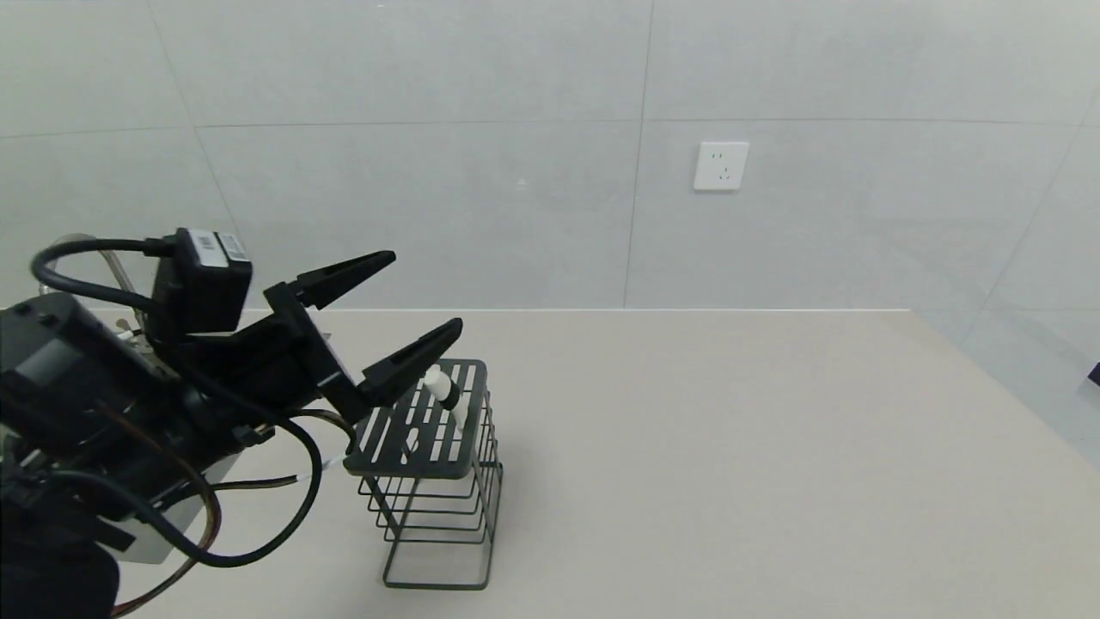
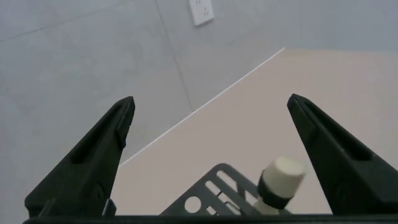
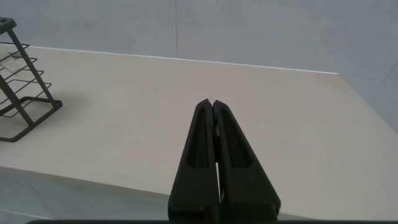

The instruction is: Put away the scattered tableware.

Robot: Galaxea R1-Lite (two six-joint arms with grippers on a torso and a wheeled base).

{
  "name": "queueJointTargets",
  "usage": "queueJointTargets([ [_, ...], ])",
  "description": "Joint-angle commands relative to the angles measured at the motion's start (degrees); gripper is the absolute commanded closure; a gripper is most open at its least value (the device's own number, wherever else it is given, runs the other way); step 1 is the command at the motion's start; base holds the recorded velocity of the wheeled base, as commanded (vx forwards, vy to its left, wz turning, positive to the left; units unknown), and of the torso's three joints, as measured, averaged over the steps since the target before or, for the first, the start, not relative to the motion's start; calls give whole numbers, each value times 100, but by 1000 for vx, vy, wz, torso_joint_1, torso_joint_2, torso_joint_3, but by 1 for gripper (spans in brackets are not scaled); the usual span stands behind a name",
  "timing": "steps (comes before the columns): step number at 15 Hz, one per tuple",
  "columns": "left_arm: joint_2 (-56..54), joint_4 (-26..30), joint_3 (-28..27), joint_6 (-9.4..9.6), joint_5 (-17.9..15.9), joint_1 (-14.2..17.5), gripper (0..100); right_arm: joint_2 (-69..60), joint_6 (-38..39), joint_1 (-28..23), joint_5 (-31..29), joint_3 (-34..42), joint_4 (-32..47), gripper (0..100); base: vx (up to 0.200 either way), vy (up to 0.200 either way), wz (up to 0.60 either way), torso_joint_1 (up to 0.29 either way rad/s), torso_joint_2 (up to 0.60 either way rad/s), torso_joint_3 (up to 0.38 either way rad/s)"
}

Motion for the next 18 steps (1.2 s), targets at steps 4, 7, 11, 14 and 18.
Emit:
queueJointTargets([
  [4, -1269, -49, 165, -1145, -203, 1629, 0, 2, 0, 1, 3, 0, -2, 100, 0, 0, 0, 0, 0, 0],
  [7, -2491, -172, 1132, -1084, -132, 1963, 0, 2, 0, 1, 3, 0, -2, 100, 0, 0, 0, 0, 0, 0],
  [11, -4381, 672, 2116, -899, 228, 2350, 0, 2, -9, 1, 3, 0, -2, 100, 0, 0, 0, 0, 0, 0],
  [14, -6341, 2807, 2107, -732, 246, 2525, 0, 2, 0, 1, 3, 0, -2, 100, 0, 0, 0, 0, 0, 0],
  [18, -8635, 5558, 2116, -310, 210, 2086, 0, 2, -9, 1, 3, 0, -2, 100, 0, 0, 0, 0, 0, 0],
])
